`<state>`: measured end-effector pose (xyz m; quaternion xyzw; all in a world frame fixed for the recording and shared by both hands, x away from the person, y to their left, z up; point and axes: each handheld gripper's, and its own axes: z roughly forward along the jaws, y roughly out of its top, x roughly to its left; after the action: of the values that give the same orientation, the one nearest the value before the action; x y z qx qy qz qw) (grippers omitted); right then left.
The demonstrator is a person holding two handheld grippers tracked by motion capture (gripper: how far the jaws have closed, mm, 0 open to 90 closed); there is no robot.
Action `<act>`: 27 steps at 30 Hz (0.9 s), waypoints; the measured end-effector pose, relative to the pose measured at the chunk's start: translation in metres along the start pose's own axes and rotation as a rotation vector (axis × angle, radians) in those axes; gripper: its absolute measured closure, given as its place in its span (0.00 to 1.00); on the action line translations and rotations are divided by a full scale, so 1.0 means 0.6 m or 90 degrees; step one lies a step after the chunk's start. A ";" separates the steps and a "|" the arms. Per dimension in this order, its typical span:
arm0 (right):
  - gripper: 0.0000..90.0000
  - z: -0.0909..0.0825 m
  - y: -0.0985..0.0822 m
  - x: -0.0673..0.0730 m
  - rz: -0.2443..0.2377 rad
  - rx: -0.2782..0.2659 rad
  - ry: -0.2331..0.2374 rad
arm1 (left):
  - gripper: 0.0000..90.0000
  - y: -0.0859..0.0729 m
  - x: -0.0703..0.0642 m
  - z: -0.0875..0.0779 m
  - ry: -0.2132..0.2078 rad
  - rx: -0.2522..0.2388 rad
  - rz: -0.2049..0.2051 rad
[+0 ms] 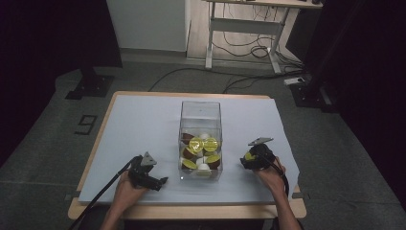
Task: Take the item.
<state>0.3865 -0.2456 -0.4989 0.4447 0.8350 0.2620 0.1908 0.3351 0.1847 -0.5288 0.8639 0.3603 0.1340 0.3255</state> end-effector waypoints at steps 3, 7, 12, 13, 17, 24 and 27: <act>0.27 -0.002 0.002 0.001 -0.002 -0.008 0.000 | 0.00 0.000 0.000 0.000 0.000 0.000 0.000; 0.21 -0.005 0.005 0.007 -0.007 -0.015 0.000 | 0.00 0.000 0.000 0.000 0.000 0.000 0.000; 0.16 -0.014 0.007 0.012 -0.012 -0.032 0.009 | 0.00 0.000 0.000 0.000 0.000 0.000 0.000; 0.15 -0.017 0.008 0.012 -0.011 -0.037 0.010 | 0.00 0.000 0.000 0.000 0.000 0.000 0.000; 0.14 -0.030 0.009 0.015 -0.011 -0.058 0.013 | 0.00 0.000 0.000 0.000 0.000 0.000 0.000; 0.04 -0.044 0.005 0.028 -0.017 -0.068 0.010 | 0.00 0.000 0.000 0.000 0.000 0.000 0.000; 0.01 -0.054 0.004 0.034 -0.016 -0.079 0.010 | 0.00 0.000 0.000 0.000 0.000 0.000 0.000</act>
<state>0.3593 -0.2360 -0.4740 0.4190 0.8243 0.3143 0.2147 0.3350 0.1847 -0.5288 0.8637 0.3605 0.1342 0.3255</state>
